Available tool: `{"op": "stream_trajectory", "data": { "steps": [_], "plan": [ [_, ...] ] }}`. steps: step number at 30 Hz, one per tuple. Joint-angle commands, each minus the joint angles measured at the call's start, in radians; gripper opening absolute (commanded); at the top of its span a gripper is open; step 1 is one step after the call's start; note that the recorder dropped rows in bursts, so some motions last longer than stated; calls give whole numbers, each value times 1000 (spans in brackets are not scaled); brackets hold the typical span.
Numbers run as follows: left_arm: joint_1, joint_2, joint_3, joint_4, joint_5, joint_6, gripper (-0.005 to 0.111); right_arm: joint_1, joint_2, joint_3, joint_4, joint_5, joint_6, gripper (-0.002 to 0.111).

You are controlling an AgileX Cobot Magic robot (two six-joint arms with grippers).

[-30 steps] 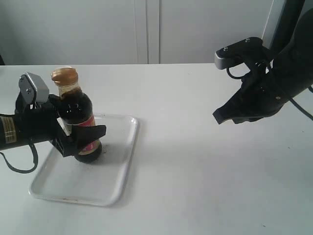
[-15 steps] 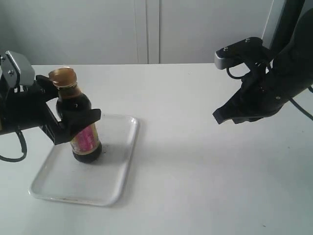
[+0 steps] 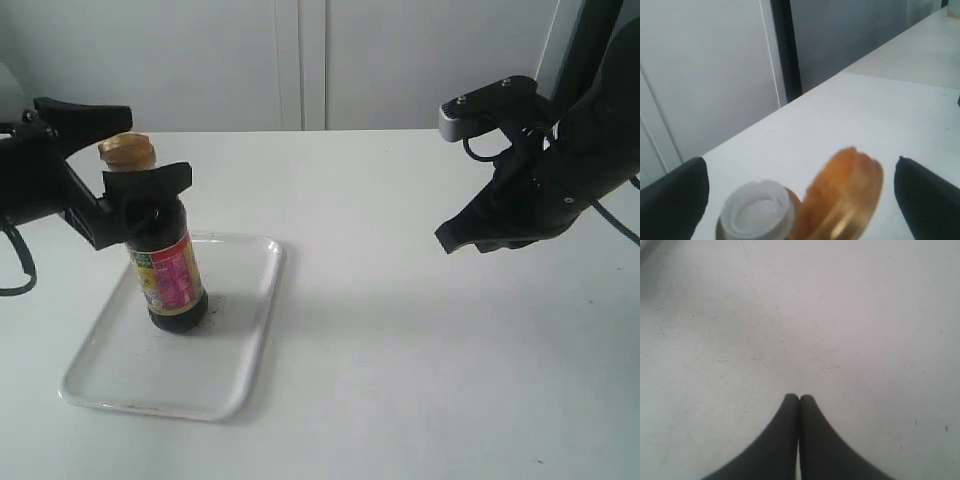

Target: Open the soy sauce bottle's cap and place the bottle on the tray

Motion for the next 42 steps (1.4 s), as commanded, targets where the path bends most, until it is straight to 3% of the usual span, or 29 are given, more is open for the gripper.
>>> {"op": "stream_trajectory", "data": {
  "steps": [1, 9, 15, 17, 20, 21, 22, 23, 24, 25, 26, 33, 36, 42],
  "plan": [
    [4, -37, 5, -63, -5, 7, 105, -2, 4, -2, 1, -7, -10, 0],
    [4, -96, -9, -132, -35, 2, 105, -2, 4, -2, 1, -10, -10, 0],
    [4, -143, -72, -185, 99, -24, 101, -2, 4, -2, 3, -10, -10, 0],
    [4, -158, -102, -185, 169, -24, 93, -2, 4, -2, 3, -10, -10, 0],
    [4, -190, -177, -185, 279, -38, 56, -2, 4, -2, 1, -15, -10, 0],
    [4, -196, -189, -185, 297, -40, 50, -2, 4, -2, 1, -15, -10, 0],
    [4, -213, -217, -185, 370, -42, 36, -2, 4, -2, 1, -18, -10, 0],
    [4, -224, -231, -185, 411, -42, 30, -2, 4, -2, 1, -18, -10, 0],
    [4, -240, -258, -185, 551, -36, 16, -2, 4, -2, 1, -22, -10, 0],
    [4, -246, -271, -183, 616, -36, 10, -2, 4, -2, 1, -24, -10, 0],
    [4, -250, -303, -165, 784, -29, 0, -2, 4, -2, 1, -36, -12, 0],
    [4, -252, -404, -163, 1497, 122, 0, -2, 4, -2, -23, -84, -39, 0],
    [4, -251, -427, -220, 1642, 197, 0, -2, 4, -2, -40, -84, -37, 0],
    [4, -242, -486, -518, 1834, 455, 0, -2, 4, -6, -126, -45, 16, 0]
  ]
}}
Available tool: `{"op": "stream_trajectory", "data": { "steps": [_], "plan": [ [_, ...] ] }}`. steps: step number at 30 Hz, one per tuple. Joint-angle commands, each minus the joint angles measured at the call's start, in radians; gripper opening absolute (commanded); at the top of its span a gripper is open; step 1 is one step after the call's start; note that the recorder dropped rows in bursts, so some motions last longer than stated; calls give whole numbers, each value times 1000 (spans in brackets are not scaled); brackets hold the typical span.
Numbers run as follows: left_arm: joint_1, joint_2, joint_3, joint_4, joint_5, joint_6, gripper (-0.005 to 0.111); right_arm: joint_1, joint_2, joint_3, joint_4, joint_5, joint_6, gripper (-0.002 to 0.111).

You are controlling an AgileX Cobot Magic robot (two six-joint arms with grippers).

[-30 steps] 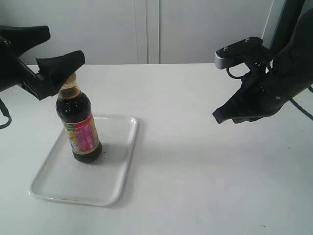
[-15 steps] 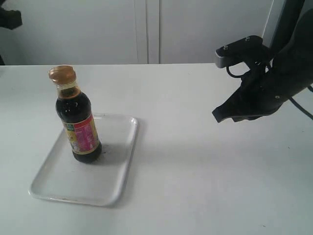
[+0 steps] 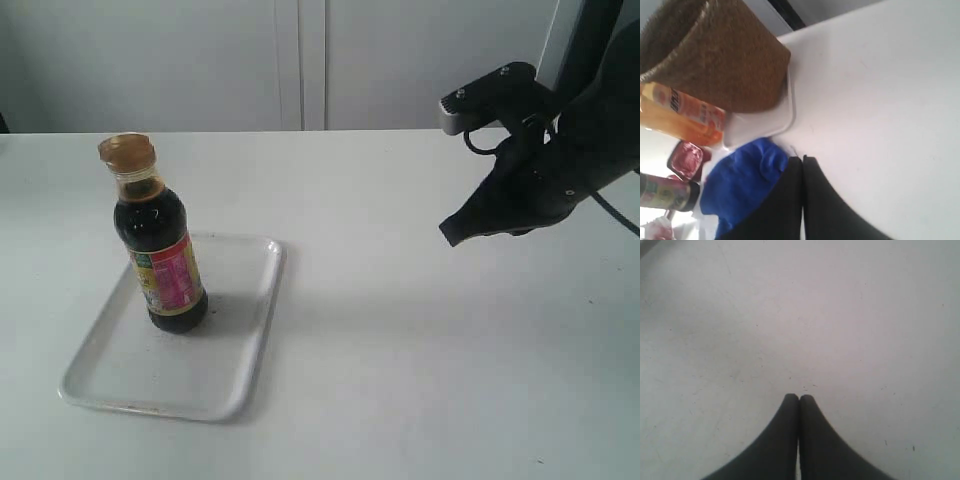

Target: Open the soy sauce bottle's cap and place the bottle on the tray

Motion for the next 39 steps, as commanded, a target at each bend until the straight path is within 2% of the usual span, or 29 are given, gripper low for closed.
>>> {"op": "stream_trajectory", "data": {
  "steps": [1, 6, 10, 16, 21, 29, 39],
  "plan": [
    [4, 1, -36, -237, 133, 194, 0, -4, 4, -8, -77, 48, 55, 0],
    [4, 1, -40, -398, 222, 293, 0, -32, 4, -28, -115, 178, 104, 0],
    [4, -3, -40, -517, 326, 417, 0, -108, 4, -29, -105, 307, 100, 0],
    [4, -17, -38, -541, 422, 441, 0, -191, -59, -25, -85, 312, 150, 0],
    [4, -107, -3, -576, 340, 461, 0, -194, -178, 24, -85, 190, 150, 0],
    [4, -301, 176, -576, 114, 397, 0, -192, -352, 103, -82, 54, 150, 0],
    [1, -485, 313, -578, 64, 347, 0, -192, -549, 241, -61, -107, 150, 0]
  ]
}}
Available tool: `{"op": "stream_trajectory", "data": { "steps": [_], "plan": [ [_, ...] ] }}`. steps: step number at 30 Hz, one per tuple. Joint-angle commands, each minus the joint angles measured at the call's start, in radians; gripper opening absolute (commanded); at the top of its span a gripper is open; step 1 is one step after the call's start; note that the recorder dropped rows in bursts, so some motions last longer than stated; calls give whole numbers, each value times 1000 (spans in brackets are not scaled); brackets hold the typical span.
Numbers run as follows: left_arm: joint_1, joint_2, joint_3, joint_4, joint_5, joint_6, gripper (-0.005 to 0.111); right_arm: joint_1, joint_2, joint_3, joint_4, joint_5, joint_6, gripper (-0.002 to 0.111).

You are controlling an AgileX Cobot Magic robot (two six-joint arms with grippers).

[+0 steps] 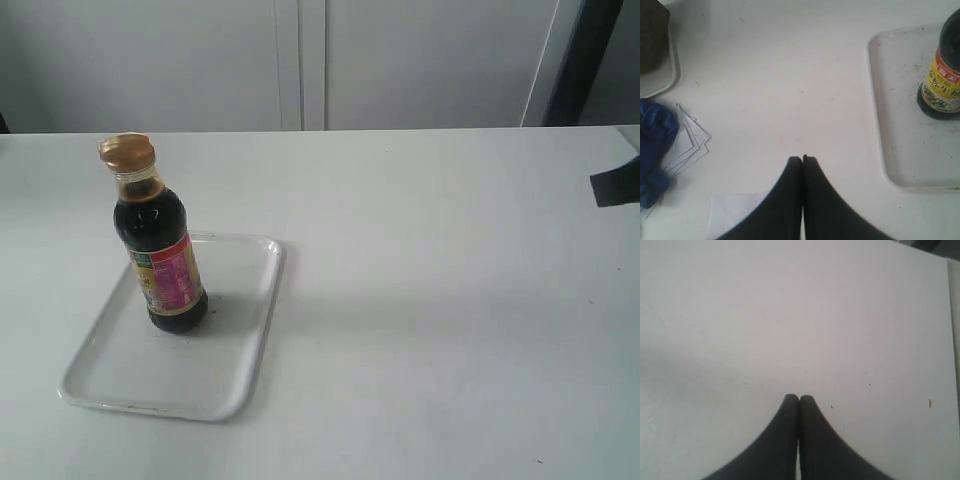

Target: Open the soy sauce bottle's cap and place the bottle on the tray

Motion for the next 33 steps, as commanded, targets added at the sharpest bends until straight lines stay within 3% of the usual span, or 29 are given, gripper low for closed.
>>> {"op": "stream_trajectory", "data": {
  "steps": [1, 23, 33],
  "plan": [
    [1, -74, 38, -15, -22, -22, 0, -4, -84, 63, 12, -93, 6, 0],
    [1, -422, 254, -78, -154, -110, 0, -4, -368, 183, 42, -217, 4, 0],
    [1, -456, 285, -94, -166, -104, 0, -4, -413, 203, 42, -216, 4, 0]
  ]
}}
